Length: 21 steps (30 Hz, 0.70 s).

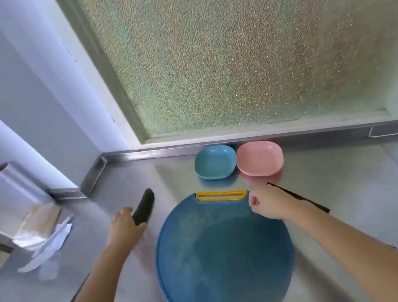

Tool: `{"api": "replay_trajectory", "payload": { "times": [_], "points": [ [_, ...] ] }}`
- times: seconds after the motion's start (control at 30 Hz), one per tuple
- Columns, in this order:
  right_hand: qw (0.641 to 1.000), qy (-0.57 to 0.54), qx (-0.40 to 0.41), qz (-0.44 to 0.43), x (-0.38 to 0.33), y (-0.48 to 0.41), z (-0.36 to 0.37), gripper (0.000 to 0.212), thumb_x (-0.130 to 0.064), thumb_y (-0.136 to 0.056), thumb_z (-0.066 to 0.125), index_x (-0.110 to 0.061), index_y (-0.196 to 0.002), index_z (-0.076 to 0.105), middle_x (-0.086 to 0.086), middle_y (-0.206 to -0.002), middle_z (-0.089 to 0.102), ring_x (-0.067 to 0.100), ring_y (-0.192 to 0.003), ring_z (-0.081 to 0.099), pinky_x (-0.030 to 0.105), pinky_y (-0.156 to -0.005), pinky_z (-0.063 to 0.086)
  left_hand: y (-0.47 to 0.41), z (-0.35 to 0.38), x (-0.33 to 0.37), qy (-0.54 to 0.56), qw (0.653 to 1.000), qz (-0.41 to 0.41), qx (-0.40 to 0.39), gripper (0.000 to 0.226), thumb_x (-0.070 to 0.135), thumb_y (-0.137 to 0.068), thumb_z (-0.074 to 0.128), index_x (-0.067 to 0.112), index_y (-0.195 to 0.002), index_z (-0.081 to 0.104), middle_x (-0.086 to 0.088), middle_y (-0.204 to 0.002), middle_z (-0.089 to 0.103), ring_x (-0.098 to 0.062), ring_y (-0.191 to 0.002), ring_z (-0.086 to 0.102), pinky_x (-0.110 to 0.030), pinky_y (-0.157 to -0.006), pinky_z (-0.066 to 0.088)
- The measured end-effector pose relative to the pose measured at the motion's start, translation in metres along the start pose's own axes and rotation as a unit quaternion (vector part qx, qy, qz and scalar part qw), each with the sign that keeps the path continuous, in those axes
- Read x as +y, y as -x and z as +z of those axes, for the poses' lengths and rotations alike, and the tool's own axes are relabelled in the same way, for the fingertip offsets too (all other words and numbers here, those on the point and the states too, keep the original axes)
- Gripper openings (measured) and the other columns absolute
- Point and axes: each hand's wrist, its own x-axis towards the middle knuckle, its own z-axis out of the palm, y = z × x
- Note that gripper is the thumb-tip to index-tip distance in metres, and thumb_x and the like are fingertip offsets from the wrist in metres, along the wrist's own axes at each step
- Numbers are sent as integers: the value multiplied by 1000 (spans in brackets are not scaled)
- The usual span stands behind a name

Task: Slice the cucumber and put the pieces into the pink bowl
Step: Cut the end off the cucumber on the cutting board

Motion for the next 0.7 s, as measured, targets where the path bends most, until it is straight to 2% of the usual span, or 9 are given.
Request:
{"api": "replay_trajectory", "payload": {
  "times": [0.1, 0.17, 0.37, 0.5, 0.63, 0.7],
  "points": [
    [1000, -3, 21, -4, 5, -8, 10, 19, -11, -86, 43, -4, -78, 59, 11, -81, 64, 32, -75, 57, 40, -67, 46, -3, 14, -8, 16, 1000, -13, 10, 50, 20, -83, 66, 8, -127, 45, -16, -110, 54, -28, -91, 60, -40, -82, 53],
    [1000, -12, 26, -6, 6, -8, 12, 21, -12, -87, 43, -3, -84, 61, 12, -87, 66, 31, -82, 61, 41, -72, 49, -4, 22, -12, 5, 1000, -7, 24, 44, 19, -84, 65, 8, -123, 47, -13, -103, 55, -25, -83, 59, -38, -75, 53],
    [997, -23, 68, -17, 10, 4, 19, 19, -16, -91, 47, -8, -91, 64, 5, -90, 68, 23, -85, 61, 35, -74, 48, -12, 27, -23, 18, 997, 28, 65, 35, 12, -88, 59, 8, -122, 51, -17, -111, 60, -31, -94, 57, -36, -79, 46],
    [994, -46, 99, -23, 12, 15, 21, 19, -17, -92, 48, -9, -94, 65, 2, -95, 67, 20, -87, 60, 32, -74, 46, -1, 26, -9, 30, 991, 102, 80, 35, 14, -88, 60, 13, -123, 52, -13, -113, 63, -31, -94, 58, -36, -81, 46],
    [990, -40, 128, -35, 11, 29, 30, 21, -14, -90, 50, -2, -93, 66, 11, -96, 67, 27, -91, 61, 37, -78, 48, 28, 25, 25, 44, 974, 209, 77, 36, 14, -88, 62, 16, -123, 54, -5, -109, 63, -25, -95, 60, -28, -79, 39],
    [991, -30, 126, -40, 12, 38, 36, 19, -19, -91, 52, -10, -93, 68, 1, -94, 67, 21, -88, 60, 32, -79, 48, 46, 25, 39, 51, 958, 275, 60, 35, 13, -86, 64, 19, -120, 57, -2, -106, 64, -21, -93, 59, -24, -77, 37]
  ]
}}
